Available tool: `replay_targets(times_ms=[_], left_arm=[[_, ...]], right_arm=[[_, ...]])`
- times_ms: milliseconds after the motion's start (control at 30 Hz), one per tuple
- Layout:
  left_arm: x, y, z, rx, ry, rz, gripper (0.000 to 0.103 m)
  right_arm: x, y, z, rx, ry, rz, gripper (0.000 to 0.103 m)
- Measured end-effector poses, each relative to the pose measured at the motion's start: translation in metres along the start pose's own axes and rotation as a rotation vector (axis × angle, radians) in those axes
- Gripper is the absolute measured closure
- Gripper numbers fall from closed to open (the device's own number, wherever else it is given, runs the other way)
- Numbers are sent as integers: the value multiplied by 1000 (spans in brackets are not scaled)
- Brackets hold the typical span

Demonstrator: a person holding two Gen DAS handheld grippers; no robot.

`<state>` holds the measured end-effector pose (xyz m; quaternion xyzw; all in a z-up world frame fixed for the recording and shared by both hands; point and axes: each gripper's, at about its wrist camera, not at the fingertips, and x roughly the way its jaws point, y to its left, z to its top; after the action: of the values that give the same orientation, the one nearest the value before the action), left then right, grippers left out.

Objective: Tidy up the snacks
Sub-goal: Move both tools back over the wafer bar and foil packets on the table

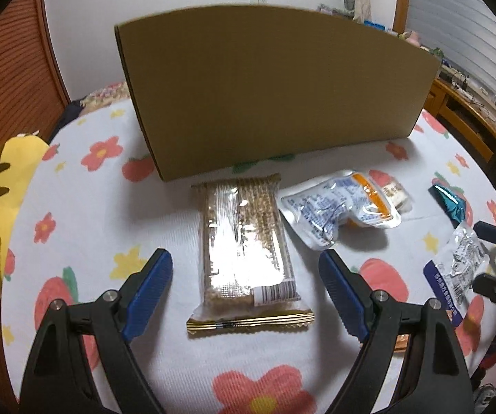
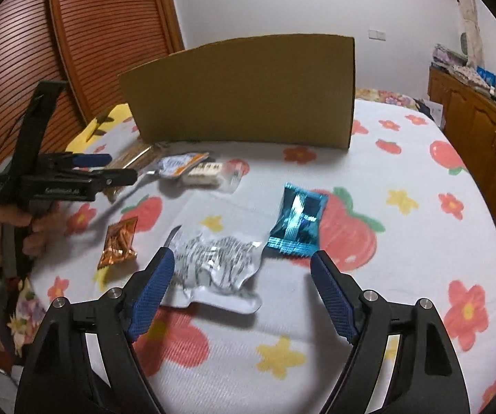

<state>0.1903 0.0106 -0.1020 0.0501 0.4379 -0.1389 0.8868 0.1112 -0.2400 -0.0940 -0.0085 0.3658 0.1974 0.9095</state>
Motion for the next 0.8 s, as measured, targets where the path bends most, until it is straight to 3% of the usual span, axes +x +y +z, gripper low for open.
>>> replay_targets(times_ms=[100,333,800], left_arm=[[2,-1,0,4,10,6,14],[5,0,-1,-4,30,18,0],[6,-1,-1,-19,34,28,0]], right_arm=[[2,4,-3,0,3,18,20],[8,14,-3,-15,6,15,20],[23,33,0,-100,42,-100,19]])
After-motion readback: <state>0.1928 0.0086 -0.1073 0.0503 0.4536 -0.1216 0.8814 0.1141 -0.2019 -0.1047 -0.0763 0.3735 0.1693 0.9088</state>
